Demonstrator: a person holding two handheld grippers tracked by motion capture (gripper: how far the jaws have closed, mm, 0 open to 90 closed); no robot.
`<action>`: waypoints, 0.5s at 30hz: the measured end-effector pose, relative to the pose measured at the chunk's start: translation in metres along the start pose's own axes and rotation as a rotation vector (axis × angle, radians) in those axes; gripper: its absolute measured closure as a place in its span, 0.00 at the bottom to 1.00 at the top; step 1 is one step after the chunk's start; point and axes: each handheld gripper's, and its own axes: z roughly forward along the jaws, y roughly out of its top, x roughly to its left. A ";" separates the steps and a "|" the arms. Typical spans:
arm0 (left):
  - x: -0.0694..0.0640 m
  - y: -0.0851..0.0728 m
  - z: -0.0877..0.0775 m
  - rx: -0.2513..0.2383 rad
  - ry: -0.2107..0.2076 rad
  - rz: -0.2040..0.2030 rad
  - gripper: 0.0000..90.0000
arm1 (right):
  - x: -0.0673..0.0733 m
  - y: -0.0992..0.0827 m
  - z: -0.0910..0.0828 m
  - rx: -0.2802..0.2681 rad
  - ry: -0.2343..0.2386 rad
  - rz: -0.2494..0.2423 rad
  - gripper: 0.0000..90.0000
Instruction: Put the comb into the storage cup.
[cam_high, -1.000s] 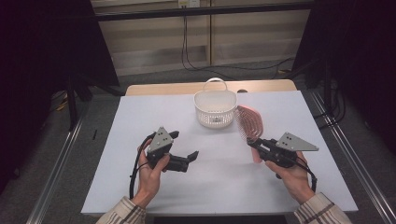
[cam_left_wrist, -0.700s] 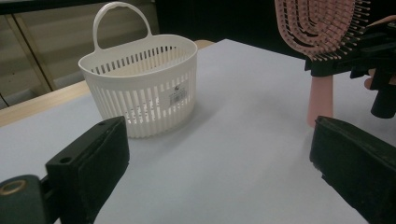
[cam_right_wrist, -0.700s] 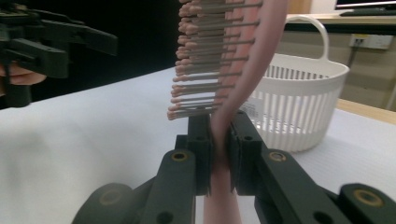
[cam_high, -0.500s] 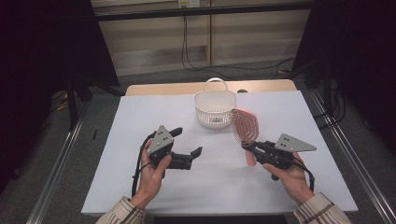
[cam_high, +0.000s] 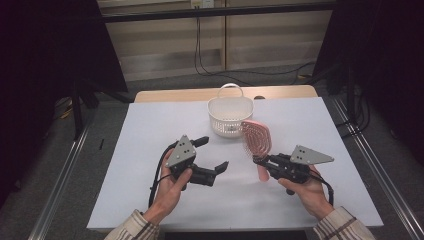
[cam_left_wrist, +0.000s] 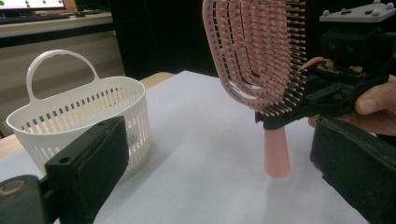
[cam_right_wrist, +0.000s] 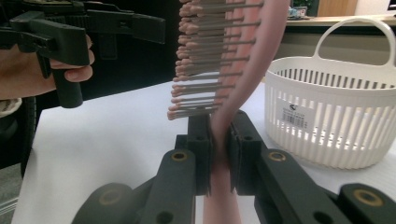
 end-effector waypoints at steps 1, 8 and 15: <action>0.000 0.000 0.000 -0.005 -0.019 -0.020 0.04 | 0.001 0.000 0.001 0.000 0.007 0.002 0.91; -0.001 0.002 0.004 -0.057 -0.073 -0.006 0.03 | 0.003 -0.001 0.009 -0.001 0.051 0.009 0.91; 0.001 0.012 0.009 -0.099 -0.096 0.026 0.02 | 0.005 -0.001 0.013 -0.012 0.088 0.026 0.91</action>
